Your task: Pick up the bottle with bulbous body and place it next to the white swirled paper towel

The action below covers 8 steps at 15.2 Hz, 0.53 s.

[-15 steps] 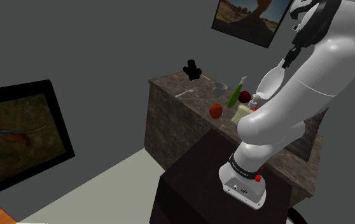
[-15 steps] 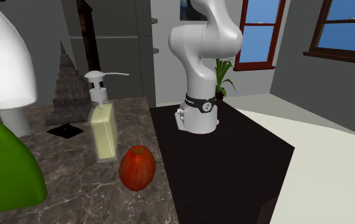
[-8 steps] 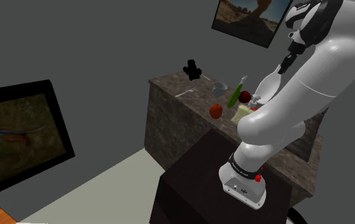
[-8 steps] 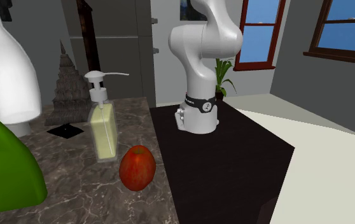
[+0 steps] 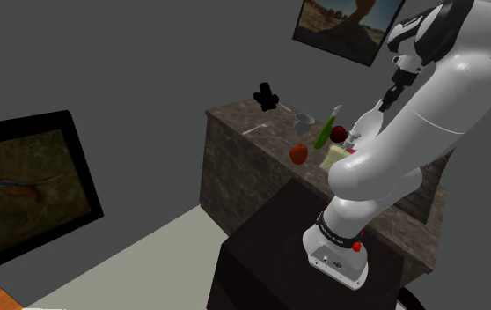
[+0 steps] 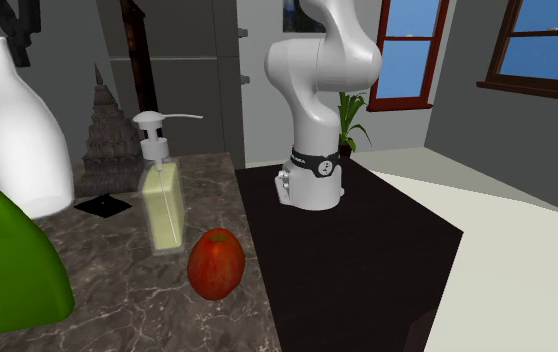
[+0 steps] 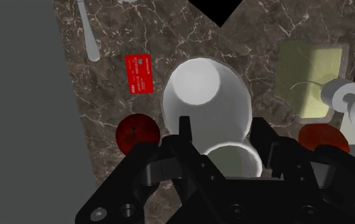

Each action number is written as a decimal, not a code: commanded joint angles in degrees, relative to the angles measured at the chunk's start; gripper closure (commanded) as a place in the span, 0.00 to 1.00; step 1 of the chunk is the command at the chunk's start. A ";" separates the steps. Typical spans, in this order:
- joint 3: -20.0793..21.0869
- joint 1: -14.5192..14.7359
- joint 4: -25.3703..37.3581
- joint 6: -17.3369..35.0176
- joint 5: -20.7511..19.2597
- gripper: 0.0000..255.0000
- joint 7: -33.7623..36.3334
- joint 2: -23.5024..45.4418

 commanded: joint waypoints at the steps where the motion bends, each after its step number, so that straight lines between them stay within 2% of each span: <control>1: -0.06 -0.01 -1.37 1.54 0.08 1.00 0.01 0.14; 8: -0.60 -0.14 -5.69 6.90 0.95 1.00 -0.66 1.53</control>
